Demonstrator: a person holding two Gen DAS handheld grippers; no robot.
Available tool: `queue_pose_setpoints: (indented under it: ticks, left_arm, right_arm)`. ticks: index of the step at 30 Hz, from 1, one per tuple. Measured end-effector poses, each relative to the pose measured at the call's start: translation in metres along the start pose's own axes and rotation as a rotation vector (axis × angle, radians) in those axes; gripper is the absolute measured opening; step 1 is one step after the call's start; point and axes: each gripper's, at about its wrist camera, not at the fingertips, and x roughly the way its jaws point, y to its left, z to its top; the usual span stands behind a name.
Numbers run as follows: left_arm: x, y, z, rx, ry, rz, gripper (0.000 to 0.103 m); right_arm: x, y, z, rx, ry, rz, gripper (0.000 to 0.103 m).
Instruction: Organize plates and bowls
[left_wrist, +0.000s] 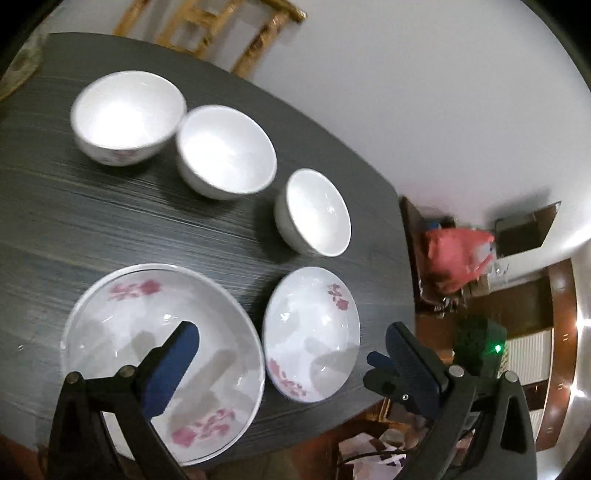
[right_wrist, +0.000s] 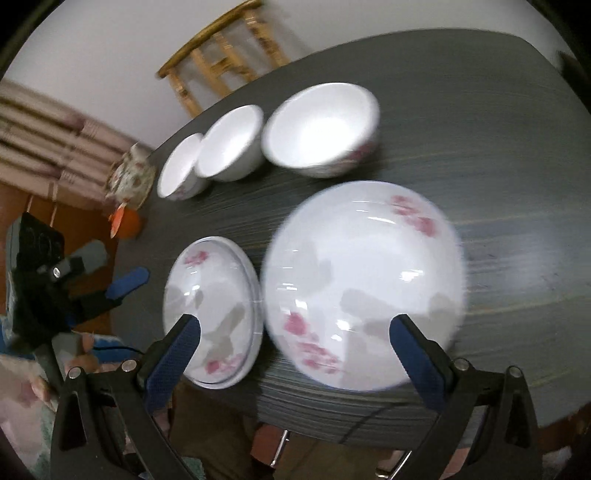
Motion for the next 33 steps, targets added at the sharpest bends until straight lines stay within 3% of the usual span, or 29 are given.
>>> queue_pose_setpoints:
  ticks: [7,13,23,33]
  left_arm:
    - [0.063,-0.016,0.023,0.044,0.106,-0.026,0.103]
    - [0.105,-0.024,0.035,0.070,0.177,0.027,0.103]
    - [0.140,-0.015,0.034,0.037,0.262,0.038,0.103]
    - [0.151,-0.030,0.020,0.065,0.317,0.035,0.103]
  right_arm:
    - [0.012,-0.044,0.001,0.092,0.023,0.000,0.103]
    - [0.031,-0.053,0.002,0.121,0.062,0.034,0.103]
    - [0.047,-0.061,-0.001,0.143,0.093,0.084,0.103]
    - [0.051,-0.057,0.001,0.140,0.087,0.101,0.103]
